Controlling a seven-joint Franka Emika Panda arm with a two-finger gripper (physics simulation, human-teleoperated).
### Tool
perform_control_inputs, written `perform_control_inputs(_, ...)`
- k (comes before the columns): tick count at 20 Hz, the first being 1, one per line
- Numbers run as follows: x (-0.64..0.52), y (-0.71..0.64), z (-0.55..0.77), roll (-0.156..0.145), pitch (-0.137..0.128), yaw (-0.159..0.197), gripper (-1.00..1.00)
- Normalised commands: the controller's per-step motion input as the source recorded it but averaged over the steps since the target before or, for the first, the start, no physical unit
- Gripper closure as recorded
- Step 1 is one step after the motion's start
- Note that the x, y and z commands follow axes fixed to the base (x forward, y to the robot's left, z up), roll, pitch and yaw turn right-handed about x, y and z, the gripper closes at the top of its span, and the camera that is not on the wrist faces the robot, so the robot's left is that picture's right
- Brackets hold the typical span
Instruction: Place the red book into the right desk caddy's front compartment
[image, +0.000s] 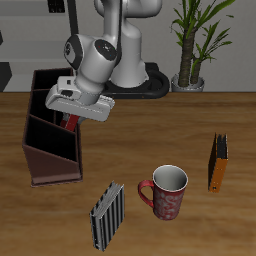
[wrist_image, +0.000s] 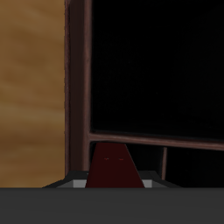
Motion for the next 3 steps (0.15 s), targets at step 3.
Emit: perform_control_inputs(3,-0.02,-0.04,0.02,-0.017,0.004,-0.005,-1.0)
